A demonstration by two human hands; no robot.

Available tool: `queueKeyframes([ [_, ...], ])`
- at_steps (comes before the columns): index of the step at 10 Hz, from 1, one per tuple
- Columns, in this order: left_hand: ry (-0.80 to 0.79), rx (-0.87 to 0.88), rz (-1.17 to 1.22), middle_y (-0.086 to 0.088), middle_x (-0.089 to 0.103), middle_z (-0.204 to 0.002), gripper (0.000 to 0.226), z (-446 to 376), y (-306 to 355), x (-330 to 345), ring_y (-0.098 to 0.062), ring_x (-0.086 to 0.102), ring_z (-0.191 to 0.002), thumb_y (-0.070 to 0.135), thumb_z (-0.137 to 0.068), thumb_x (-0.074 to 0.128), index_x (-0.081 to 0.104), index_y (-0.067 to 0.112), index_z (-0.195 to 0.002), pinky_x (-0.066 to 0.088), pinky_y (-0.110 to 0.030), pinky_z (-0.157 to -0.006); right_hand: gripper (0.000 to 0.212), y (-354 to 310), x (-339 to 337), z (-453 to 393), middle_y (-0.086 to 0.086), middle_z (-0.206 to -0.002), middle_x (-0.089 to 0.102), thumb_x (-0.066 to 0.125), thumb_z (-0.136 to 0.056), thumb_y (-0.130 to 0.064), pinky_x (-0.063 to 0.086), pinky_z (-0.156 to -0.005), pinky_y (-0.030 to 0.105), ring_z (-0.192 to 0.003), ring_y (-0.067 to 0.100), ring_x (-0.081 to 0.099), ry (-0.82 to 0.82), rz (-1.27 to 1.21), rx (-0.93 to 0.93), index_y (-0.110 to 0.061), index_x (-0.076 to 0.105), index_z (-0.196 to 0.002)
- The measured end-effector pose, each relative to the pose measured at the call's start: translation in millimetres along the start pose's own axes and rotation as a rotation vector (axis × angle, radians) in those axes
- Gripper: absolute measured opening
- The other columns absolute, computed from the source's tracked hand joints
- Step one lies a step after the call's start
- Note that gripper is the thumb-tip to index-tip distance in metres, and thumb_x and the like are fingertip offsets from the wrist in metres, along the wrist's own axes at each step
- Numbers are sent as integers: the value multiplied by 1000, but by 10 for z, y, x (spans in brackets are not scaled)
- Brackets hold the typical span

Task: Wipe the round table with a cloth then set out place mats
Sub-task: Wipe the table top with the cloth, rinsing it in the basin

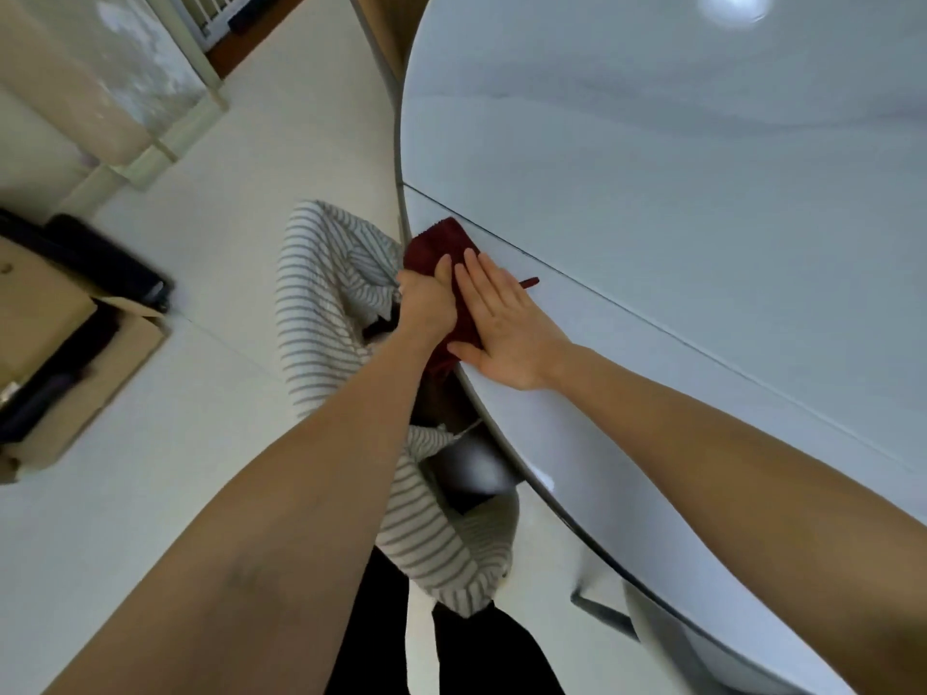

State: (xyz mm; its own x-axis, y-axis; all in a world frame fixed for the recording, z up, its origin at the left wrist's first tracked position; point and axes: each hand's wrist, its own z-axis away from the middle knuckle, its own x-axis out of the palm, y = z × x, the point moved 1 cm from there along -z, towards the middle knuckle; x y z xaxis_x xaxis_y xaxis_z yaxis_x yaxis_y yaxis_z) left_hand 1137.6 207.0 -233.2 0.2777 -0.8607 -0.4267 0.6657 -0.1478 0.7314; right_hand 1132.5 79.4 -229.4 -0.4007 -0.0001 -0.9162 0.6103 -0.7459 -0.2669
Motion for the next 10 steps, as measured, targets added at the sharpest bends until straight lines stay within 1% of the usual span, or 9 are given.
queueKeyframes([
  [1, -90, -37, -58, -8, 43, -145, 57, 410, -233, 97, -21, 51, -125, 46, -100, 37, 14, 24, -148, 32, -8, -57, 87, -113, 128, 466, 13, -159, -20, 37, -98, -51, -15, -118, 32, -147, 23, -20, -20, 1, -4, -6, -15, -150],
  [3, -180, -57, -97, -10, 47, -141, 53, 928, -598, 295, -18, 54, -117, 46, -102, 32, 31, 15, -145, 35, -11, -55, 89, -215, 368, 1188, 13, -158, -22, 45, -96, -42, -20, -114, 28, -146, 22, -21, -23, 32, 32, -6, -15, -151],
  [4, -212, -71, -95, -14, 40, -147, 56, 1088, -730, 403, -26, 44, -133, 43, -103, 28, 27, 9, -148, 32, -14, -59, 88, -275, 434, 1434, 14, -158, -23, 45, -96, -38, -19, -114, 30, -146, 24, -21, -18, 64, 43, -5, -16, -150],
  [5, -192, -92, -116, -15, 25, -155, 56, 1351, -693, 418, -31, 35, -138, 33, -106, 26, 9, 7, -152, 40, -15, -78, 87, -333, 505, 1629, 14, -158, -23, 46, -96, -34, -18, -115, 30, -146, 24, -21, 1, 53, 59, -5, -17, -150],
  [6, -206, -77, -170, -16, 20, -157, 53, 1525, -847, 501, -34, 32, -139, 25, -106, 25, 8, 4, -152, 38, -33, -101, 87, -353, 651, 1904, 15, -158, -20, 47, -96, -31, -15, -118, 32, -147, 25, -19, 27, 44, 77, -3, -15, -150],
  [7, -271, -12, -319, -17, 28, -154, 53, 1732, -1029, 619, -34, 34, -138, 28, -105, 30, 16, 9, -152, 35, -36, -106, 85, -376, 793, 2192, 15, -158, -20, 46, -96, -31, -14, -119, 33, -147, 25, -19, 14, 44, 77, -3, -14, -150],
  [8, -234, -15, -286, -15, 19, -156, 58, 1993, -1014, 708, -33, 33, -136, 15, -105, 27, -8, 7, -151, 30, -37, -108, 82, -366, 854, 2432, 14, -158, -21, 44, -98, -30, -14, -118, 31, -147, 23, -20, 4, 12, 83, -5, -15, -150],
  [9, -317, -153, -33, -16, 34, -150, 53, 2161, -1253, 889, -33, 39, -135, 36, -104, 31, 24, 11, -150, 42, -30, -92, 81, -290, 912, 2714, 13, -158, -22, 43, -98, -29, -17, -116, 26, -146, 22, -20, 0, 19, 90, -5, -15, -150],
  [10, -365, -200, 138, -14, 44, -144, 59, 2425, -1428, 1100, -31, 47, -130, 49, -100, 34, 40, 9, -143, 45, -29, -82, 83, -167, 982, 3058, 10, -158, -24, 43, -99, -31, -18, -114, 24, -146, 18, -23, -58, 18, 81, -8, -18, -149],
])
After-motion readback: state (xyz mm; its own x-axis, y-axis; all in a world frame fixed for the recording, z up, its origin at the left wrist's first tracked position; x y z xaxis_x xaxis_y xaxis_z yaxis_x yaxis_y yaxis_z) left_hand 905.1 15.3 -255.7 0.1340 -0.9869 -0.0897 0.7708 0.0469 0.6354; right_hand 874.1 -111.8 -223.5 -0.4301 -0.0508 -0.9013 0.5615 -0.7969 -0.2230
